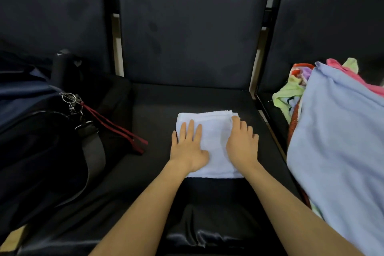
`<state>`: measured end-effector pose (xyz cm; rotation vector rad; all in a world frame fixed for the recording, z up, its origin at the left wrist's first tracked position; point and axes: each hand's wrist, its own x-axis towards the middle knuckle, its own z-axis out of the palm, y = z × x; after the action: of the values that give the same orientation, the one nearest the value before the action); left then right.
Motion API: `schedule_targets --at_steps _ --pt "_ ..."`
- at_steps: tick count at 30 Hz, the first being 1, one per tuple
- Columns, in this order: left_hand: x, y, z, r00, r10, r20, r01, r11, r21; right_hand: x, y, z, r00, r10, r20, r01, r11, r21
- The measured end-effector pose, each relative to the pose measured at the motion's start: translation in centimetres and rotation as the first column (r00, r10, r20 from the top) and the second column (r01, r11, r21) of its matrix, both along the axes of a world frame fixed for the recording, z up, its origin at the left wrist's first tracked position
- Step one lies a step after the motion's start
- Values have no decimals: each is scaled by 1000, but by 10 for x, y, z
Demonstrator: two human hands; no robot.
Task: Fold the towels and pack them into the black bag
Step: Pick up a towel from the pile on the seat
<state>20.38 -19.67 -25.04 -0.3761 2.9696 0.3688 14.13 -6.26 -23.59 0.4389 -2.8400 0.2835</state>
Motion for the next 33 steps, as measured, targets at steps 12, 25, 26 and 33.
schedule_targets --at_steps 12,25,26,33 --pt "6 10 -2 928 326 -181 -328 944 16 5 2 -3 964 -200 174 193 980 58" --pt "79 -39 101 877 281 -390 -356 925 -132 74 -50 89 969 221 106 -164 905 -392" --pt "87 -47 113 876 278 -395 -363 918 -160 81 -57 99 964 250 90 -193 892 -408" --pt "148 -126 186 826 256 -503 -446 842 -303 128 -138 170 920 389 -55 -370 812 -451"
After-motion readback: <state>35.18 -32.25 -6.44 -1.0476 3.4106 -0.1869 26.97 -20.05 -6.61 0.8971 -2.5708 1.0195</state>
